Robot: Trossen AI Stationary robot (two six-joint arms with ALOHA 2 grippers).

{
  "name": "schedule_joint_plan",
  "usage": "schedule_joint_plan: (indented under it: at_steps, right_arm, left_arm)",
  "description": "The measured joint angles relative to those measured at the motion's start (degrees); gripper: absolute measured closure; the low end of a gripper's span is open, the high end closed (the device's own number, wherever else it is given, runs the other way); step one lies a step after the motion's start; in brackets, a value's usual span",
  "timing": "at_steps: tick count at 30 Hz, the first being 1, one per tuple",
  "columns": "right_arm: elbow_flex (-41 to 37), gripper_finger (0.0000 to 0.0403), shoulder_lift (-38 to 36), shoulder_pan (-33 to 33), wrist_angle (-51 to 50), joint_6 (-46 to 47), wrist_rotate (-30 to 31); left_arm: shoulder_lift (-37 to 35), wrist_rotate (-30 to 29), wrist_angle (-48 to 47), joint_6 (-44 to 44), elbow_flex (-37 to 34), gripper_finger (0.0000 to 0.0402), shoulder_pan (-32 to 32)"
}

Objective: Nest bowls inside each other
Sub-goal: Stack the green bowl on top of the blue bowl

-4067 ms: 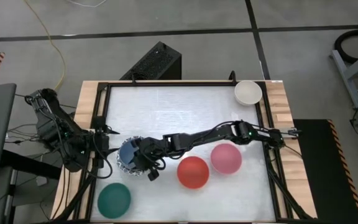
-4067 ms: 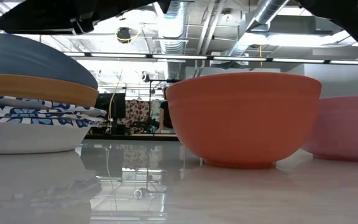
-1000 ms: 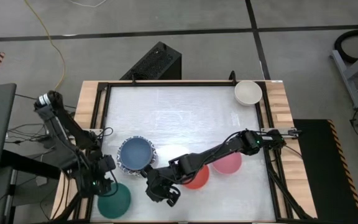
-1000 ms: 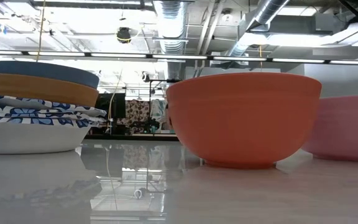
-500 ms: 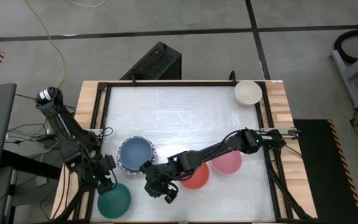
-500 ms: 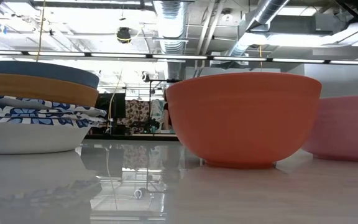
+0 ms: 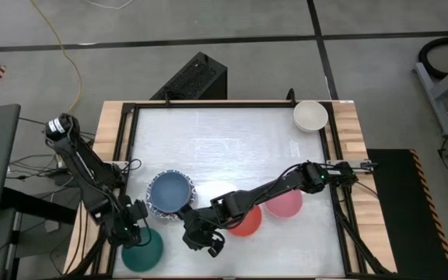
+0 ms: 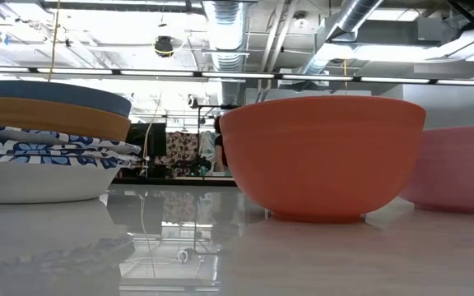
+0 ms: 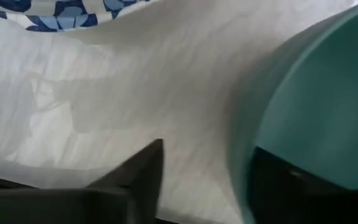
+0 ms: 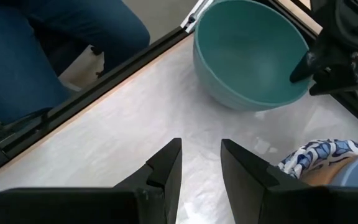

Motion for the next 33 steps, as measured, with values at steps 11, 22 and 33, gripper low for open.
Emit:
schedule_joint_plan:
  at_steps: [11,22,33]
  right_arm:
    - [-0.02,0.0272,0.00,0.01,-0.21,0.38,0.00]
    - [-0.02,0.0272,0.01,0.18,-0.18,-2.20,1.47]
    - [0.59,0.0272,-3.13,4.01,-0.87,-18.48,16.49]
  left_arm:
    - [-3.91,-0.22,0.98,-7.85,0.02,0.0399,0.15]
    - [-6.57,-11.52,-15.73,-11.08,11.37,0.0401,0.45]
    - [-4.36,-18.71,-41.27,-3.23,22.45,0.0401,8.41]
